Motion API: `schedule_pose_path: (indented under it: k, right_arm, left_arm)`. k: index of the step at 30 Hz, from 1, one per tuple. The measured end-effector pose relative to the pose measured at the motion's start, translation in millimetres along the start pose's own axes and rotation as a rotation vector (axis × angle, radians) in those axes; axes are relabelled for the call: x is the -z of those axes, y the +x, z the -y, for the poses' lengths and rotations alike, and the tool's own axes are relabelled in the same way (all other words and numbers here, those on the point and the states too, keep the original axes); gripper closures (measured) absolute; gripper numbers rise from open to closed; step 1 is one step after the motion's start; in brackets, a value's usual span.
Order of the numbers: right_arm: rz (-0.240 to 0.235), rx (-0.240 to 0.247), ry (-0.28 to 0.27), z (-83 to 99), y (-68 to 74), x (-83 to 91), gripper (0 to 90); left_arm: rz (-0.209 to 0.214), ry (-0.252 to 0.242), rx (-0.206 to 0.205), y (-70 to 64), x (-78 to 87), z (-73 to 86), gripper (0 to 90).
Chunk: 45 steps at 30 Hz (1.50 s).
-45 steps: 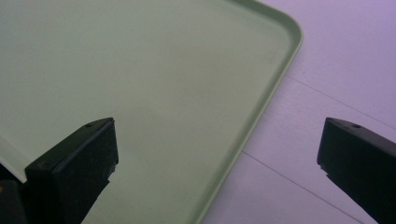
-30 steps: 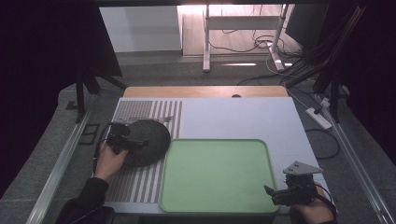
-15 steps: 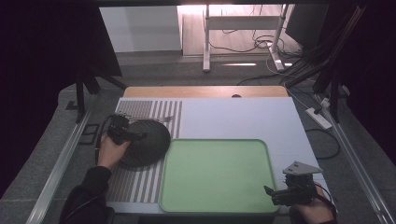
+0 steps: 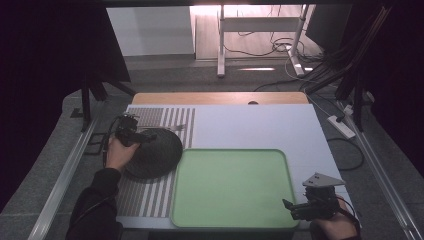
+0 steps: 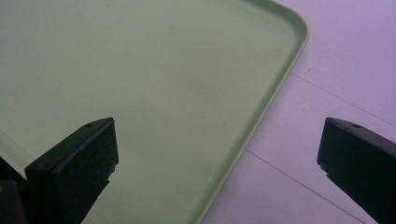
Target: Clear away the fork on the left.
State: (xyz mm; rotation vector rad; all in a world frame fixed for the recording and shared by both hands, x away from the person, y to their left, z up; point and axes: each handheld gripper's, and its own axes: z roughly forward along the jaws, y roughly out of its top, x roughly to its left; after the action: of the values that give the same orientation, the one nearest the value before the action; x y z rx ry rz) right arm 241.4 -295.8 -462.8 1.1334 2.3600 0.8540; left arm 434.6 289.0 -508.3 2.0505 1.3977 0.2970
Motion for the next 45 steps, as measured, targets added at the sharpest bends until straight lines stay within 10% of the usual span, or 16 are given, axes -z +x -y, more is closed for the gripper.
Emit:
schedule_pose_path:
  k: [18,27,35,45]
  right_arm:
    - [-0.002,-0.002,0.002,0.1,-0.3,-0.2,0.0]
    - [-0.001,0.000,0.005,0.1,-0.2,-0.2,0.0]
    - [-0.002,0.000,0.007,0.0,-0.3,-0.5,0.0]
    - [-0.006,-0.001,0.007,0.1,-0.5,-0.7,0.0]
  left_arm:
    - [0.002,0.026,0.015,16.3,-21.9,-23.8,1.6]
    - [-0.040,0.024,0.020,28.5,-18.9,-29.4,31.8]
    - [-0.096,0.075,0.044,43.7,-26.6,-35.4,88.1]
    - [-0.174,0.144,0.046,55.6,-43.5,-37.6,88.3]
